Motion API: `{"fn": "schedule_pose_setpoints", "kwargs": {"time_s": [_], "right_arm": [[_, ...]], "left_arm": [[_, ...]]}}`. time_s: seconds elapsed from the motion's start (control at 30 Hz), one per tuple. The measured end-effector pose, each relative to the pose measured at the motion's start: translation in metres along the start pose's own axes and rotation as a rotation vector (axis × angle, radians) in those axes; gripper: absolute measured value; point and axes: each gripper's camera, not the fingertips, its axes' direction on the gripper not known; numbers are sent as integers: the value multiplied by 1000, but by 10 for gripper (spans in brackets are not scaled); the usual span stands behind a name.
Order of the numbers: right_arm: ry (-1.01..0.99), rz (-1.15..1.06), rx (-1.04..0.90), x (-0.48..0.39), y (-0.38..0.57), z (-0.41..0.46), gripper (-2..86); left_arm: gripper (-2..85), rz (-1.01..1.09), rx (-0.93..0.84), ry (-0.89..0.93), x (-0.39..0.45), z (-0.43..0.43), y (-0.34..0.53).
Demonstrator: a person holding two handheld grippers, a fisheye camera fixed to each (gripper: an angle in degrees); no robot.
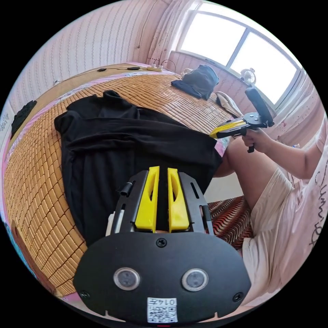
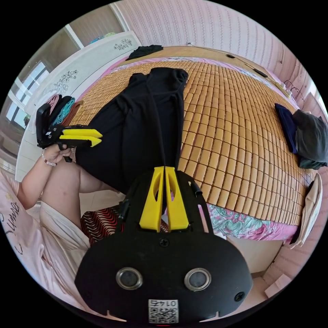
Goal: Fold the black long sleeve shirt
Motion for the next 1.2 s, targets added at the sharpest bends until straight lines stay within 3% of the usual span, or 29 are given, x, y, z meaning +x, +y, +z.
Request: {"fn": "schedule_pose_setpoints", "kwargs": {"time_s": [0.17,0.4,0.5,0.67,0.73,0.8,0.97,1.07,1.2], "right_arm": [[142,-37,-65,7,-35,-1,29],[-84,-416,150,-74,-222,6,103],[-137,-454,196,-111,-302,29,123],[-47,-391,57,-139,-398,92,116],[-63,-375,-58,-142,-417,109,15],[-157,-388,16,-148,-427,94,1],[-141,-368,49,-155,-446,92,1],[-91,-370,6,-156,-448,104,38],[-104,-348,187,-132,-452,46,87]], "left_arm": [[51,-41,39,-204,-65,-34,-8],[58,-66,-7,-335,-141,-36,-45],[68,-22,-49,-377,-154,-25,-63],[43,-21,-129,-378,-182,-8,-81],[4,-45,-98,-333,-193,-15,-81],[-5,-117,-48,-301,-206,-28,-77],[-9,-425,60,-195,-263,-60,-50],[-9,-476,56,-143,-281,-65,-49],[-7,-466,38,-159,-289,-72,-57]]}}
